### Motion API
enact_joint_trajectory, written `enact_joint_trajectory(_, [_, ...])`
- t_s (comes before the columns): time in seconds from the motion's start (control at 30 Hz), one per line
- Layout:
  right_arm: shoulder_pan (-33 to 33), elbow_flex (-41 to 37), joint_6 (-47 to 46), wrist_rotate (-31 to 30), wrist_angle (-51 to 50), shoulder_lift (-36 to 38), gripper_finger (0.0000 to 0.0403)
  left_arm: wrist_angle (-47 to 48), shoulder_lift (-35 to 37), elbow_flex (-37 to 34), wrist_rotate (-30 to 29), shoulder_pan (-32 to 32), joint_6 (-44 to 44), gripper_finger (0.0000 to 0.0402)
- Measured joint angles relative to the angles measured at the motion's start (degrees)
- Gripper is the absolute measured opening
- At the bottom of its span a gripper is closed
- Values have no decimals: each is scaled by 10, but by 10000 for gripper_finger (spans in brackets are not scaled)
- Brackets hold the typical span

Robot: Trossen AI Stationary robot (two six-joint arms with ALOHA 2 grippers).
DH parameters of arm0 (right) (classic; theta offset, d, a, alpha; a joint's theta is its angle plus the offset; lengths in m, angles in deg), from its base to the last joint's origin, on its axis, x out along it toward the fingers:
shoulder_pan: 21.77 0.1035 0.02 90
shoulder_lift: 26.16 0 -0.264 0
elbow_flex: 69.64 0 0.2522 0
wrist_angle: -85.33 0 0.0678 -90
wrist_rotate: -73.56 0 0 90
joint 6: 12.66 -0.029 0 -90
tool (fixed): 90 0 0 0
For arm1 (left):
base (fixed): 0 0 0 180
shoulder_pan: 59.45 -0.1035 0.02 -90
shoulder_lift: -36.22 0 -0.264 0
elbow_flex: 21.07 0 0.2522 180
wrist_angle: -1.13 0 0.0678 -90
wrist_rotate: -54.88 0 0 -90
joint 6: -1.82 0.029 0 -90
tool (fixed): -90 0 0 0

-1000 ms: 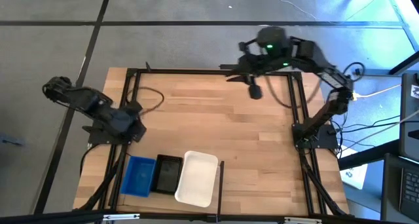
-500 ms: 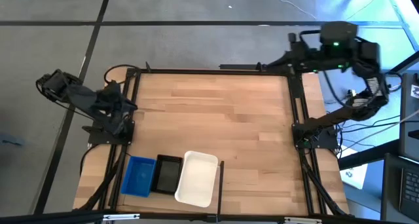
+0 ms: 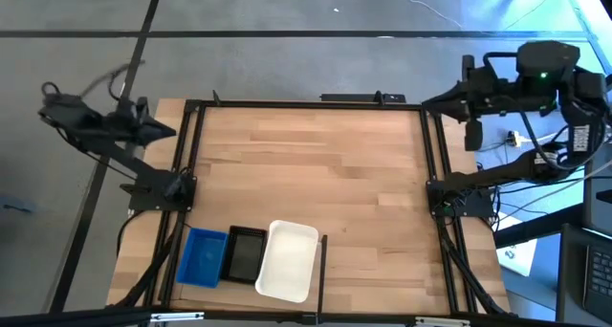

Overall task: Stack baskets on shelf by color
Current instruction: Return to Home Position

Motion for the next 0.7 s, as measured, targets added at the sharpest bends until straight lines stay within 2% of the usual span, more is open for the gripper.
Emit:
enact_joint_trajectory(0.1, [0, -67, -20, -14, 33, 41, 1, -15, 32, 0, 5, 0, 27, 0])
enact_joint_trajectory(0.2, [0, -171, -39, -15, 104, 99, 1, -21, 60, -11, 14, 0, 52, 0])
enact_joint_trajectory(0.5, [0, -467, -110, -15, 329, 296, 0, -95, 194, -93, 47, 0, 94, 0])
enact_joint_trajectory(0.6, [0, -540, -138, -14, 378, 354, 0, -85, 189, -92, 45, -1, 100, 0])
enact_joint_trajectory(0.7, [0, -607, -153, -15, 424, 406, 0, -106, 193, -90, 75, -2, 129, 0])
